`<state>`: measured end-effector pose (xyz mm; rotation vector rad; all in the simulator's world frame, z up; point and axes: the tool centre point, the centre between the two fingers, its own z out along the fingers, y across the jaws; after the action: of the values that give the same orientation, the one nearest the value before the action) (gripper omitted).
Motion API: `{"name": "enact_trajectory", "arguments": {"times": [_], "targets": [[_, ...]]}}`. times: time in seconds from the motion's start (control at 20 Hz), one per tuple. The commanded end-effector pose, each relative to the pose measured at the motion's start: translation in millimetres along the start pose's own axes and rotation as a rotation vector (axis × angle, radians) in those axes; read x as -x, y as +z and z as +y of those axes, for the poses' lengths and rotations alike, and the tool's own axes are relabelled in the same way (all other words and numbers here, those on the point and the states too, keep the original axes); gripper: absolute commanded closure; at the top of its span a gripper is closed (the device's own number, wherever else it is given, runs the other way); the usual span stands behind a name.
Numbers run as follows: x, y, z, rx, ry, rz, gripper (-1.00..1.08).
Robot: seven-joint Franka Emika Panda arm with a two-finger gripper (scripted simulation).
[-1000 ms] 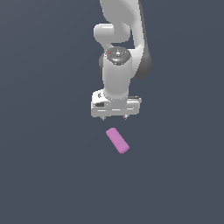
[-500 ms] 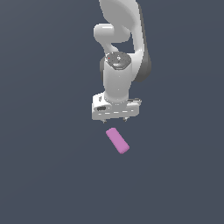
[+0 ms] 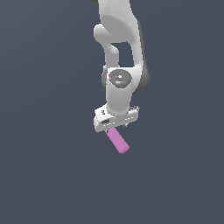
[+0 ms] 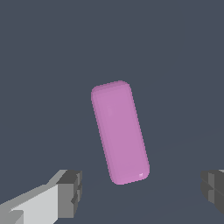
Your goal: Pick up the object and move it to a goal position.
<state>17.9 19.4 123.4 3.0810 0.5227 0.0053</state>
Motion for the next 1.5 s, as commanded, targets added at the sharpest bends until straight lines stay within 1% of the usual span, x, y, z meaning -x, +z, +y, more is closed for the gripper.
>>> {"name": "enact_trajectory", "arguments": {"times": [0.0,0.25,0.55,1.0,1.45], "targets": [[-4.2,15.6,-1.2,-0.003,-0.064,-0.001,-0.92],[-10.2,39.8,-3.6,-0.010,-0.162,0.000,-0.92],[-13.6,56.2,-5.6,-0.016,-0.227,0.001,-0.92],[-13.6,64.2,-6.1,-0.017,-0.235,0.001,-0.92],[-12.9,103.7,-7.3,-0.017,-0.239,0.001,-0.92]]}}
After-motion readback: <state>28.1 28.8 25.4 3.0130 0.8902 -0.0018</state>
